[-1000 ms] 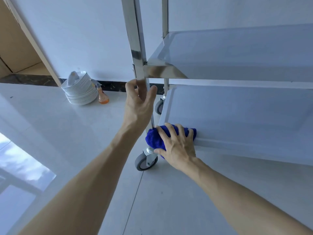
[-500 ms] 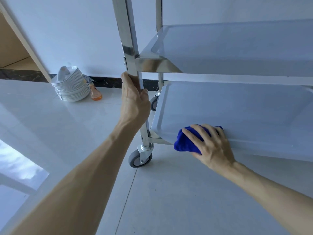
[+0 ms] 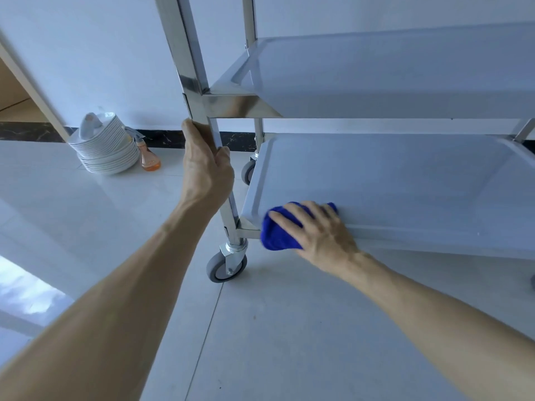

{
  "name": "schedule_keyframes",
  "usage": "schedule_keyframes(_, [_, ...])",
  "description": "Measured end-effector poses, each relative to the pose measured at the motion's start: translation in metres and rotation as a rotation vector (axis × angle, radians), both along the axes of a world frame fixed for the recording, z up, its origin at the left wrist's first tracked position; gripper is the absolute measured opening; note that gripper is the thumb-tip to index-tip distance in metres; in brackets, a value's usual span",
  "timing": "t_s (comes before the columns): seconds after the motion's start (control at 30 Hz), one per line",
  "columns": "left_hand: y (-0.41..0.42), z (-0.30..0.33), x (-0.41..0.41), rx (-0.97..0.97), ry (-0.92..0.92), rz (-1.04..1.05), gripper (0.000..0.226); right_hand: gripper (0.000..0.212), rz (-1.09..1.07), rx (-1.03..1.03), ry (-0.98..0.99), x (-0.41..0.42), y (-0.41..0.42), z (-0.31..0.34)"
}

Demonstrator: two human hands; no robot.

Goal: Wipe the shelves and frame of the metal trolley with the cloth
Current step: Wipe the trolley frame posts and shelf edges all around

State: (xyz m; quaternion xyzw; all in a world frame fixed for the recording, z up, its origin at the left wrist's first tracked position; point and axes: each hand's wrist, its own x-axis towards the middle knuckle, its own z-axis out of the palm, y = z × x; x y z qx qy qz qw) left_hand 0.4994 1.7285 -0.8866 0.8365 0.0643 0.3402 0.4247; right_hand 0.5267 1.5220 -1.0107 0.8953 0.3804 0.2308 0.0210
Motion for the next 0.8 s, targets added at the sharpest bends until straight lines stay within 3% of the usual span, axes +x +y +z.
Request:
schedule_keyframes(0.13, [0.0, -0.003, 0.005, -0.015, -0.004, -0.001, 0.027, 0.068, -0.026, -0.02, -0.163, 0.009, -0.117, -0.012])
schedule_keyframes(0.27, [-0.004, -0.005, 0.005, -0.022, -0.024, -0.012, 0.027, 0.081, -0.188, -0.041, -0.114, 0.009, -0.185, -0.013])
schedule_keyframes(0.37, [-0.009, -0.004, 0.004, -0.032, -0.029, 0.0, 0.027, 0.078, -0.211, 0.022, -0.086, 0.005, -0.153, -0.015])
schedule_keyframes(0.53, [-0.009, -0.002, -0.002, -0.018, -0.007, 0.016, 0.026, 0.072, -0.181, 0.009, 0.029, -0.008, -0.032, -0.005])
schedule_keyframes(0.63, [-0.007, 0.001, -0.006, -0.016, 0.03, 0.014, 0.026, 0.087, -0.15, -0.069, 0.109, -0.009, 0.021, -0.006])
schedule_keyframes(0.7, [-0.006, 0.003, -0.006, -0.015, 0.051, -0.003, 0.026, 0.091, -0.121, -0.088, 0.115, -0.006, 0.026, -0.004])
schedule_keyframes(0.8, [-0.002, 0.004, -0.006, 0.012, 0.055, 0.005, 0.027, 0.079, -0.053, -0.079, 0.093, -0.002, -0.003, 0.001])
